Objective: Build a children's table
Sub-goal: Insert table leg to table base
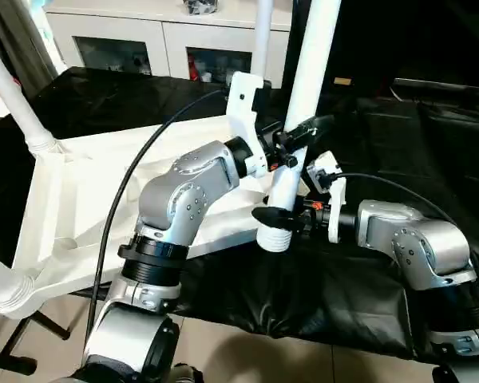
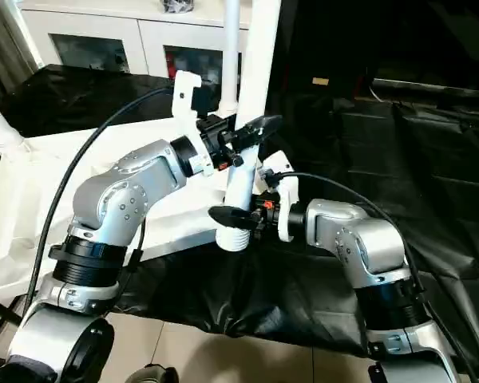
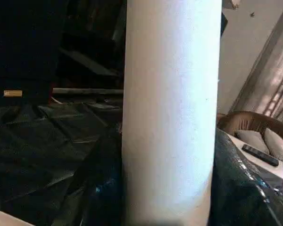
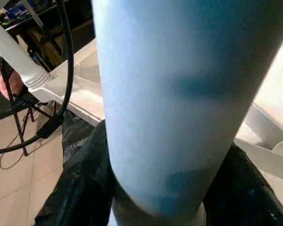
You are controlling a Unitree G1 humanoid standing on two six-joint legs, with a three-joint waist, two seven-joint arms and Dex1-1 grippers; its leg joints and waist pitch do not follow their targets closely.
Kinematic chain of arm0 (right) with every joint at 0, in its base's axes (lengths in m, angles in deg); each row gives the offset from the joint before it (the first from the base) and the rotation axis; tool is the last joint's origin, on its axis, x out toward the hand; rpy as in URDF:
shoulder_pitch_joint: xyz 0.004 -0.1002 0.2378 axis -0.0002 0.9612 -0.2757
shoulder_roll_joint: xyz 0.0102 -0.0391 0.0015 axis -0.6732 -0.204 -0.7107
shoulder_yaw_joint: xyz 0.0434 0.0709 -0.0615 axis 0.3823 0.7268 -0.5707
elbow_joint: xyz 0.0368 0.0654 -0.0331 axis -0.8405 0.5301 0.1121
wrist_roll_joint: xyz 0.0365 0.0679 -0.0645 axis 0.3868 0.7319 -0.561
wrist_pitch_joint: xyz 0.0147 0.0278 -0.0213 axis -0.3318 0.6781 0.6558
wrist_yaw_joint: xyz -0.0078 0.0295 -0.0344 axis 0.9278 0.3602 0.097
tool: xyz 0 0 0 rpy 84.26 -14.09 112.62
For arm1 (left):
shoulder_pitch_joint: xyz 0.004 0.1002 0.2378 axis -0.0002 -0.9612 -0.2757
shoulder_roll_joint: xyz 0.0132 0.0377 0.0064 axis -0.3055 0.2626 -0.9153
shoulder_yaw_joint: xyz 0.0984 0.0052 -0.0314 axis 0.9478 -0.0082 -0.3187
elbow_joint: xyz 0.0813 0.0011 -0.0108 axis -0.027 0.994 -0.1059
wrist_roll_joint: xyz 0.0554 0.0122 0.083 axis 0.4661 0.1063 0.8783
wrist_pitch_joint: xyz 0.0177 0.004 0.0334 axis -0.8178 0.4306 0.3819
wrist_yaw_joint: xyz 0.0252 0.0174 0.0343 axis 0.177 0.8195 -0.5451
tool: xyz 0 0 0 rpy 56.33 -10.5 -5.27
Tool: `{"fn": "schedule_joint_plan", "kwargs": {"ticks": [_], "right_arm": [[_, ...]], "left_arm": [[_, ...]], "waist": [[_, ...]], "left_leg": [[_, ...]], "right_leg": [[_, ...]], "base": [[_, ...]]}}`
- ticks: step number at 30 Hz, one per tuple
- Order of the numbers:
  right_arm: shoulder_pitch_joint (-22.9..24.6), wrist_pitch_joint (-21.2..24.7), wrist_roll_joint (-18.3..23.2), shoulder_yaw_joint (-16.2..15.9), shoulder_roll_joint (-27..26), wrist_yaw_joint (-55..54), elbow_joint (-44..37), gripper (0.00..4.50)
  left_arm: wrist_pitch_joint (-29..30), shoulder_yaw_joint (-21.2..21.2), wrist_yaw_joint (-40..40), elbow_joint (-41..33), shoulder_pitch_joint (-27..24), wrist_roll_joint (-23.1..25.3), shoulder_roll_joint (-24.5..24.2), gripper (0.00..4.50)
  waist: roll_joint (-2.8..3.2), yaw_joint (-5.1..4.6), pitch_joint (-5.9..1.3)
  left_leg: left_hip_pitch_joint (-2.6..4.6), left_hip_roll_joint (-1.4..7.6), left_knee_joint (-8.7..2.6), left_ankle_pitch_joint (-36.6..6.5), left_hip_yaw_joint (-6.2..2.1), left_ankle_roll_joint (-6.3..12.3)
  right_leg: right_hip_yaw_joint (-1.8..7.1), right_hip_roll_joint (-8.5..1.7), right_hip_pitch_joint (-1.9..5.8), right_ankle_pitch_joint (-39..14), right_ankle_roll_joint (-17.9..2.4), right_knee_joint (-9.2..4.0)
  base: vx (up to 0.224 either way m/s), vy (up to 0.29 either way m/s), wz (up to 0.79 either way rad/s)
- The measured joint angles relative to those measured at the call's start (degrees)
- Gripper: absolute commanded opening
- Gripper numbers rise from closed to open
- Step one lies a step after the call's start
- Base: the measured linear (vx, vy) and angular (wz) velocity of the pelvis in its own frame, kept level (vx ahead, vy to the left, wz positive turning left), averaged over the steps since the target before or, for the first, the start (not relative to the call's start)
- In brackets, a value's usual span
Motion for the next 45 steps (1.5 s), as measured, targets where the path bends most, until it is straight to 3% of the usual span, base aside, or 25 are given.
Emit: {"fn": "schedule_joint_plan", "kwargs": {"ticks": [2, 4, 9, 12, 15, 21, 25, 30, 33, 39, 45], "right_arm": [[0.00, -0.04, -0.05, 0.00, -0.10, -0.01, 0.00, 1.96], [0.00, -0.08, -0.08, 0.01, -0.16, -0.08, 0.02, 1.94], [0.01, -1.23, -0.56, 0.23, -1.07, -2.02, 0.15, 1.93], [0.01, -2.04, -0.83, 2.03, -2.64, -4.54, 1.34, 1.92], [0.32, -4.46, -1.64, 4.44, -4.28, -8.28, 2.23, 1.92], [1.61, -9.79, -3.58, 9.80, -5.25, -16.34, 2.40, 1.91], [3.33, -13.46, -7.18, 11.65, -4.08, -21.07, 3.33, 1.91], [5.10, -16.38, -9.89, 13.21, -2.90, -24.39, 4.58, 1.91], [6.19, -17.31, -10.95, 13.20, -2.42, -25.08, 4.74, 1.91], [6.56, -19.39, -12.96, 12.47, -2.20, -25.04, 5.62, 1.91], [6.57, -19.44, -12.97, 12.37, -2.13, -25.05, 5.41, 1.91]], "left_arm": [[-0.08, 0.00, -0.12, 0.08, 0.04, 0.10, 0.01, 1.82], [-0.10, 0.00, -0.34, 0.16, 0.15, 0.51, 0.13, 2.38], [-0.67, 0.01, -0.11, 0.28, 0.42, 0.67, 0.38, 2.70], [-6.47, -0.65, -1.36, 0.56, 0.67, 1.31, 1.93, 2.93], [-10.62, -4.07, -3.16, 0.55, 1.71, 0.92, 3.51, 2.93], [-12.24, -5.30, -2.42, 2.15, 2.58, 1.92, -0.23, 2.93], [-15.46, 0.98, 1.15, 8.22, 0.65, 9.32, -6.12, 2.93], [-19.01, 10.80, 7.51, 16.57, -2.02, 16.88, -7.84, 2.93], [-19.54, 12.75, 9.94, 18.69, -2.39, 17.45, -7.59, 2.93], [-25.99, 18.32, 14.51, 29.30, -1.22, 23.73, -7.54, 2.93], [-27.19, 19.19, 14.94, 33.94, -0.82, 25.94, -7.82, 2.93]], "waist": [[0.00, 0.01, 0.00], [0.00, 0.01, 0.00], [0.00, -0.02, 0.00], [0.02, 0.01, -0.01], [0.05, -0.04, -0.02], [0.34, -0.09, -0.09], [0.72, -0.13, -0.22], [0.86, 0.00, -0.20], [0.88, -0.22, -0.20], [1.58, -1.12, -0.45], [1.69, -1.63, -0.47]], "left_leg": [[0.00, 0.00, 0.00, 0.00, 0.00, 0.00], [0.00, 0.00, 0.00, 0.00, 0.00, 0.00], [0.00, 0.00, 0.00, 0.00, 0.00, 0.00], [0.00, -0.01, 0.01, 0.00, -0.01, 0.00], [0.00, 0.00, 0.01, 0.00, -0.02, 0.00], [0.02, -0.01, 0.01, 0.00, -0.03, 0.00], [0.03, -0.02, 0.01, 0.01, -0.09, -0.02], [-0.01, -0.03, 0.01, 0.00, -0.11, -0.02], [-0.02, -0.01, 0.00, 0.00, -0.06, -0.02], [0.02, -0.02, -0.01, 0.00, 0.01, -0.01], [0.02, -0.02, -0.01, 0.00, -0.04, -0.01]], "right_leg": [[0.00, 0.00, 0.00, 0.00, 0.00, 0.00], [0.00, 0.00, 0.00, 0.00, 0.00, 0.00], [0.00, 0.00, 0.00, 0.00, 0.00, 0.01], [0.00, -0.01, 0.01, 0.00, 0.00, 0.01], [0.00, -0.01, 0.01, 0.01, 0.00, 0.01], [0.00, 0.00, 0.01, 0.01, 0.01, 0.01], [0.03, 0.00, 0.02, 0.04, 0.10, -0.04], [0.04, -0.02, -0.02, 0.06, 0.14, -0.07], [0.07, 0.00, -0.08, 0.06, 0.14, -0.05], [0.11, 0.01, -0.08, 0.08, 0.16, -0.03], [0.10, 0.00, -0.07, 0.08, 0.15, -0.04]], "base": [[0.000, 0.000, 0.00], [0.000, 0.000, 0.00], [0.000, 0.000, 0.00], [0.000, 0.000, 0.00], [0.000, 0.000, 0.00], [0.000, 0.000, 0.00], [0.000, 0.000, 0.00], [0.000, 0.000, 0.00], [0.000, 0.000, 0.00], [0.000, 0.000, 0.00], [0.000, 0.000, 0.00]]}}
